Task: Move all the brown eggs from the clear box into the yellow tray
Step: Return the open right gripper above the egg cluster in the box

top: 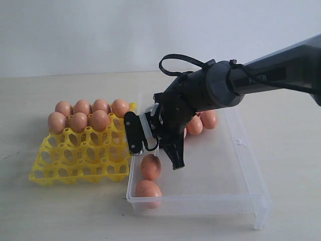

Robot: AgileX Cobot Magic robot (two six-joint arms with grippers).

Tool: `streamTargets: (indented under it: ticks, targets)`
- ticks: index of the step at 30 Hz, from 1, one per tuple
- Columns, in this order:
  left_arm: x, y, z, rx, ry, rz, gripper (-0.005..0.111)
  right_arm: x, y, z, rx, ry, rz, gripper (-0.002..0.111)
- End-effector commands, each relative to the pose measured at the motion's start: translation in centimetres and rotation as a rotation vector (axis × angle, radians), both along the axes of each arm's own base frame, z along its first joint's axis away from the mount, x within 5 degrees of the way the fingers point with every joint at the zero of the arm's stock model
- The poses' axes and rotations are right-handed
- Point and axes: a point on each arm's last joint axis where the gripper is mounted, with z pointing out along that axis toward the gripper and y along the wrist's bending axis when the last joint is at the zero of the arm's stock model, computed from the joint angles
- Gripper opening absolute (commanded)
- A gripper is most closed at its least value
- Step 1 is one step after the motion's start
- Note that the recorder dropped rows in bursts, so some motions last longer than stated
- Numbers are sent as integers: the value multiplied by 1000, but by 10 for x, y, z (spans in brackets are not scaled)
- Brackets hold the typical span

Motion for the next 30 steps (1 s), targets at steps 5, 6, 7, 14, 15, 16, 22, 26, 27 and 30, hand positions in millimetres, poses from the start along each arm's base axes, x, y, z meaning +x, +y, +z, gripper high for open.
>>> streamTargets:
  ticks: [5,6,7,14,15,16,22,26,27,30]
  targets:
    - [0,0,2,-5,-18,-1,0,-1,-2,11,87,31,-165,0]
    - [0,0,2,-5,-18,-1,0,-1,-1,21,135,18,-212,0]
    - [0,0,2,-5,-18,-1,0,-1,-1,29,171,7,-244,0]
    - [0,0,2,-5,-18,-1,0,-7,-6,98,471,-6,-578,0]
    - [0,0,2,-5,-18,-1,0,-8,-10,105,558,37,-744,0]
    - [0,0,2,-5,-18,-1,0,-9,-14,109,625,73,-893,0]
    - [0,0,2,-5,-18,-1,0,-4,-42,108,728,164,-1429,15]
    - [0,0,2,-5,-18,-1,0,3,-49,91,794,231,-1699,44]
    - [0,0,2,-5,-18,-1,0,5,-51,88,802,234,-1737,51]
    - [0,0,2,-5,-18,-1,0,8,-54,79,809,252,-1830,57]
